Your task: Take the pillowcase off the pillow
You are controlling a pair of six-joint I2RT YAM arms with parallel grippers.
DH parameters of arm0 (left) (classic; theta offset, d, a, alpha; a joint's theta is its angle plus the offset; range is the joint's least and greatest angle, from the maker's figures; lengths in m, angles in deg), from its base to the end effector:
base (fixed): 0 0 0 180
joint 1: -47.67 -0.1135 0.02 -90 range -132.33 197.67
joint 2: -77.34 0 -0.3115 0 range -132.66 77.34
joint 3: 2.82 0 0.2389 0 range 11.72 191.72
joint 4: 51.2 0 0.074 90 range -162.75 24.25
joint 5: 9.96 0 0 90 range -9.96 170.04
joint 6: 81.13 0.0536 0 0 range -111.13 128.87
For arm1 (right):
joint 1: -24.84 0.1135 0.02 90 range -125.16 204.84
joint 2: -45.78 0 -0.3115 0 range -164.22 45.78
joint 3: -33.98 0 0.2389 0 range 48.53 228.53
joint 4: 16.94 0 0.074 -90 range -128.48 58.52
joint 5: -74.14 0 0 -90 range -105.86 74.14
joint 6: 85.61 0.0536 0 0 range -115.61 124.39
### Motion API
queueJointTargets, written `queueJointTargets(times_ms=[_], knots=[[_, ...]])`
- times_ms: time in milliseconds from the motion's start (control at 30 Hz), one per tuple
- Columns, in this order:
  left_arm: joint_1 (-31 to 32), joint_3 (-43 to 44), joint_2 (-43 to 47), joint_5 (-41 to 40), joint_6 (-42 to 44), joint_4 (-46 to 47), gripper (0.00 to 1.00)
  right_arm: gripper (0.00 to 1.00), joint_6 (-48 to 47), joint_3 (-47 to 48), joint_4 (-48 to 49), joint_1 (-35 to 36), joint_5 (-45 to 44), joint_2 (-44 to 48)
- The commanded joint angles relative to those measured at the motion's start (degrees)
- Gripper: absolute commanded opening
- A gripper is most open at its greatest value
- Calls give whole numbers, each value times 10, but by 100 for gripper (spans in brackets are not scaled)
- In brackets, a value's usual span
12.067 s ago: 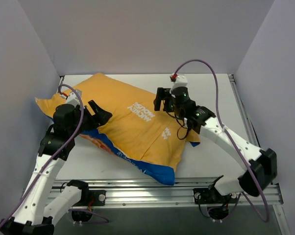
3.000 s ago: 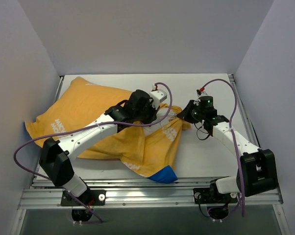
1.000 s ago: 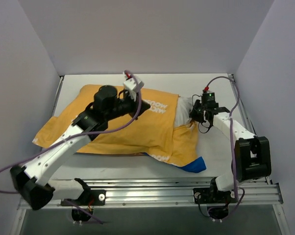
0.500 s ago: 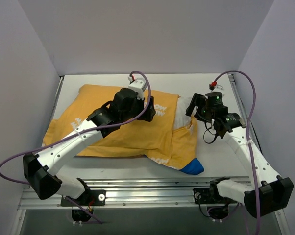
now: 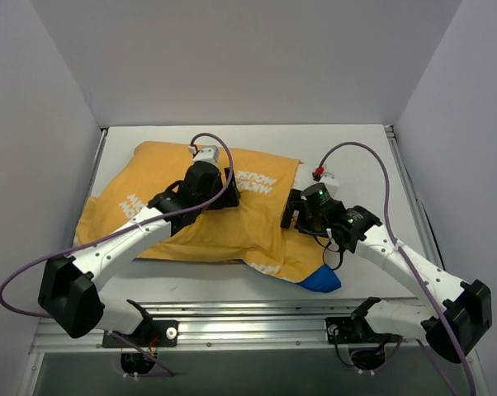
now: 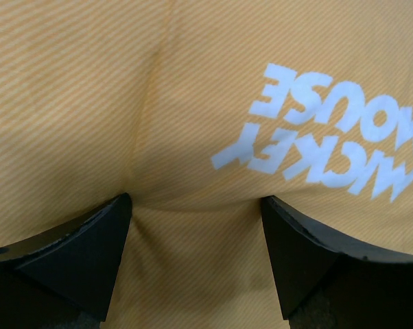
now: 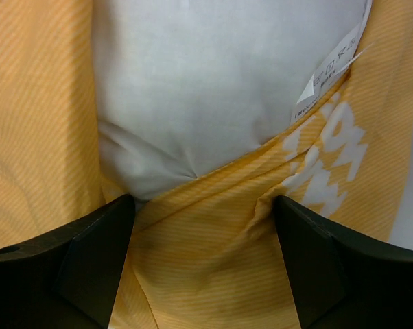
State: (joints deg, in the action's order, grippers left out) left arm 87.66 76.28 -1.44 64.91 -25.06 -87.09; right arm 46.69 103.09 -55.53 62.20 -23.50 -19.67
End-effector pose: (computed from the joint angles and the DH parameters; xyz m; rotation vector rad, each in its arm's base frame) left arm 0.2393 -0.1824 0.3472 -0.0337 2.2017 -0.4462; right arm 0.1897 0.1359 0.3393 0.1749 2.2411 0.6350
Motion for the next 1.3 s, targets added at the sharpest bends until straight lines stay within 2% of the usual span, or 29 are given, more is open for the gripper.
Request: queueJointTargets(times_ms=[0, 67, 100, 167, 200, 233, 300, 367, 400, 500, 633, 833, 1033, 1133, 1200, 1267], knots=[[-44, 12, -53, 10, -6, 45, 86, 77, 27, -21, 8, 3, -42, -14], [-69, 22, -73, 25, -3, 50, 86, 76, 11, -15, 10, -1, -51, -38], [-76, 31, -77, 26, 3, 45, 86, 73, 7, -11, 11, -4, -60, -46], [-94, 36, -72, 41, 12, 43, 86, 64, -7, -2, 16, -7, -63, -68], [-94, 38, -65, 46, 29, 47, 86, 55, -9, -1, 17, -8, -69, -72], [-93, 39, -50, 55, 38, 50, 86, 50, -11, -1, 18, -10, -70, -75], [-84, 44, -35, 103, 45, 49, 86, 40, -10, -7, 20, -12, -69, -70], [-64, 65, -24, 113, 45, 36, 86, 35, -9, -29, 28, -17, -64, -49], [-28, 73, -23, 101, 54, 25, 86, 32, -8, -37, 38, -20, -59, -42], [58, 107, -24, 58, 71, 26, 86, 30, -5, -60, 60, -30, -41, -20], [99, 133, -66, 27, 56, 33, 86, 29, 0, -64, 71, -34, -35, -20], [136, 178, -131, 12, 62, 13, 87, 29, 5, -74, 91, -37, -31, -20], [149, 189, -203, -75, 54, -5, 85, 29, 18, -100, 108, -39, -27, -12], [146, 175, -232, -140, 19, -15, 74, 24, 21, -118, 108, -41, -27, -7], [126, 159, -234, -174, -6, -11, 62, 15, 23, -129, 92, -43, -35, 5], [86, 124, -219, -171, -26, 11, 51, 1, 33, -150, 63, -52, -46, 17]])
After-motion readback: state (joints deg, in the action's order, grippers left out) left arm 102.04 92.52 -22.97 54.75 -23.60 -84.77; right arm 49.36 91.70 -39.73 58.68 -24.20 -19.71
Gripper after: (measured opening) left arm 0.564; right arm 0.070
